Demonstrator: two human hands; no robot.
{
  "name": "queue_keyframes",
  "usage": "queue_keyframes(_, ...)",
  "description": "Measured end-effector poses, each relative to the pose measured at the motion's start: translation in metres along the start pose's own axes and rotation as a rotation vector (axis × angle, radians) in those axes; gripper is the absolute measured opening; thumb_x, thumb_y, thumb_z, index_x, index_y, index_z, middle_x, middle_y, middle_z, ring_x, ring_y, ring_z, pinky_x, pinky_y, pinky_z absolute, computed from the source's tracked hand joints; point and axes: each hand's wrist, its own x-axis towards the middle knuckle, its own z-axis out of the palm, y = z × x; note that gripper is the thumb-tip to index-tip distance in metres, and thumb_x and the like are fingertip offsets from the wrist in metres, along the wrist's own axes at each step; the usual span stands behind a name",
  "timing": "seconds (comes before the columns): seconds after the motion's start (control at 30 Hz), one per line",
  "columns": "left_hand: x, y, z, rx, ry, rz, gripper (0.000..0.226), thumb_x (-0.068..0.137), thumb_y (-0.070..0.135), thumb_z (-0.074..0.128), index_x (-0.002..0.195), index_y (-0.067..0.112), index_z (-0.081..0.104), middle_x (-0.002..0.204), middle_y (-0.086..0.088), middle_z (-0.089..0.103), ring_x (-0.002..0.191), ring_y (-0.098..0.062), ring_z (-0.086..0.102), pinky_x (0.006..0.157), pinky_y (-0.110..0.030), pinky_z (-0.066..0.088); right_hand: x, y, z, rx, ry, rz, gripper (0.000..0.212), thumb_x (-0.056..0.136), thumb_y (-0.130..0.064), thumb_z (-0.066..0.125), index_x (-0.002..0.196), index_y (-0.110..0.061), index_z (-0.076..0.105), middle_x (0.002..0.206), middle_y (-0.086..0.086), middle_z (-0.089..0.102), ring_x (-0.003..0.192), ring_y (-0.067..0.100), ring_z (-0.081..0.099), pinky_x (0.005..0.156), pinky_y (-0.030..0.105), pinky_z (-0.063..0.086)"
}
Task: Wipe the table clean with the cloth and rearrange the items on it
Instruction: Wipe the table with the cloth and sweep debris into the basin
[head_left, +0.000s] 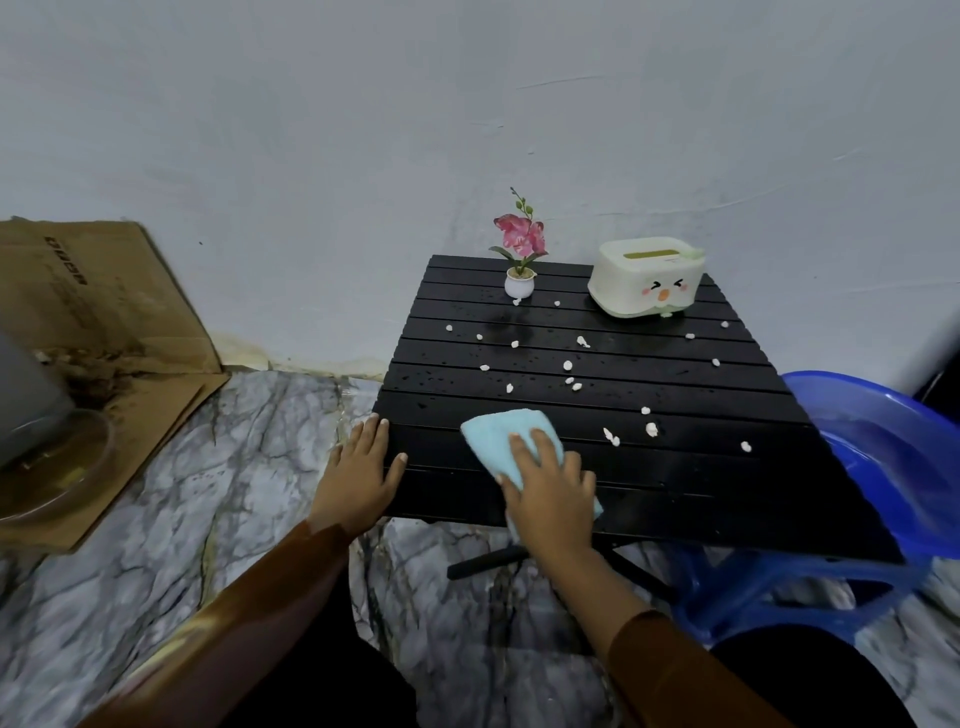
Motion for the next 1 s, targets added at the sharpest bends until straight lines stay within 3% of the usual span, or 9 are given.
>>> queue_keyframes(0.13, 0.002, -0.001, -0.001, -0.002, -0.002, 0.014, 0.061, 0.101, 0.039, 0.028, 0.152, 0.012, 0.01, 0.162, -0.006, 0.006, 0.15, -0.02, 0.007, 0.122, -0.041, 0.011, 0.016, 0.051, -0.013, -0.02, 0.052, 0.175, 0.05, 0.093, -0.042, 0.043, 0.141, -0.032, 0.034, 0.153, -0.005, 0.028, 0.121, 0.029, 0.038, 0.094, 0.039, 0.033)
queue_keyframes(0.3, 0.002, -0.004, -0.004, -0.002, -0.014, 0.023, 0.063, 0.1, 0.041, 0.028, 0.152, 0.011, 0.009, 0.162, -0.007, 0.005, 0.15, -0.02, 0.007, 0.123, -0.039, 0.01, 0.037, 0.106, -0.028, -0.015, 0.111, 0.397, 0.045, 0.09, -0.033, 0.05, 0.135, -0.027, 0.046, 0.148, 0.002, 0.037, 0.12, 0.035, 0.039, 0.097, 0.043, 0.033)
queue_keyframes(0.4, 0.003, -0.006, -0.008, -0.004, -0.039, 0.019, 0.064, 0.1, 0.042, 0.027, 0.152, 0.011, 0.007, 0.162, -0.007, 0.004, 0.15, -0.019, 0.008, 0.123, -0.038, 0.008, 0.052, 0.105, -0.036, 0.098, 0.186, 0.5, 0.042, 0.09, -0.026, 0.053, 0.131, -0.021, 0.052, 0.143, 0.008, 0.042, 0.12, 0.038, 0.039, 0.099, 0.047, 0.031)
queue_keyframes(0.47, 0.006, -0.007, -0.01, -0.011, -0.042, 0.014, 0.063, 0.101, 0.04, 0.027, 0.152, 0.011, 0.007, 0.162, -0.007, 0.005, 0.15, -0.019, 0.008, 0.123, -0.037, 0.007, 0.059, 0.08, -0.038, 0.16, 0.259, 0.438, 0.042, 0.088, -0.023, 0.056, 0.13, -0.019, 0.053, 0.142, 0.01, 0.044, 0.118, 0.04, 0.04, 0.098, 0.047, 0.031)
queue_keyframes(0.57, 0.01, -0.008, -0.015, -0.003, -0.063, 0.024, 0.06, 0.101, 0.036, 0.027, 0.152, 0.01, 0.007, 0.162, -0.007, 0.005, 0.15, -0.018, 0.007, 0.123, -0.036, 0.005, 0.062, 0.016, -0.036, 0.217, 0.27, 0.185, 0.045, 0.089, -0.026, 0.056, 0.133, -0.022, 0.05, 0.145, 0.004, 0.043, 0.119, 0.036, 0.042, 0.095, 0.042, 0.033)
queue_keyframes(0.73, 0.02, -0.019, -0.018, 0.054, -0.121, 0.074, 0.062, 0.098, 0.043, 0.018, 0.152, 0.015, 0.009, 0.162, -0.003, 0.007, 0.15, -0.015, 0.006, 0.121, -0.041, 0.002, 0.075, -0.082, -0.008, 0.159, 0.04, -0.167, 0.046, 0.093, -0.034, 0.045, 0.139, -0.028, 0.039, 0.149, -0.002, 0.033, 0.125, 0.027, 0.035, 0.1, 0.04, 0.031)
queue_keyframes(0.83, 0.026, -0.024, -0.017, 0.084, -0.119, 0.103, 0.07, 0.087, 0.047, 0.01, 0.148, 0.016, 0.024, 0.16, -0.002, 0.02, 0.149, -0.015, 0.012, 0.12, -0.042, 0.005, 0.088, -0.106, 0.017, 0.06, -0.078, -0.214, 0.044, 0.094, -0.035, 0.043, 0.137, -0.026, 0.039, 0.148, 0.0, 0.032, 0.124, 0.029, 0.035, 0.1, 0.041, 0.03)
queue_keyframes(1.0, 0.037, -0.024, -0.015, 0.088, -0.136, 0.096, 0.061, 0.1, 0.04, 0.018, 0.152, 0.012, 0.003, 0.162, -0.003, 0.002, 0.15, -0.014, 0.0, 0.121, -0.04, 0.0, 0.121, -0.099, 0.032, 0.069, -0.106, -0.098, 0.045, 0.095, -0.038, 0.041, 0.138, -0.026, 0.038, 0.15, -0.001, 0.029, 0.127, 0.028, 0.033, 0.101, 0.04, 0.029)
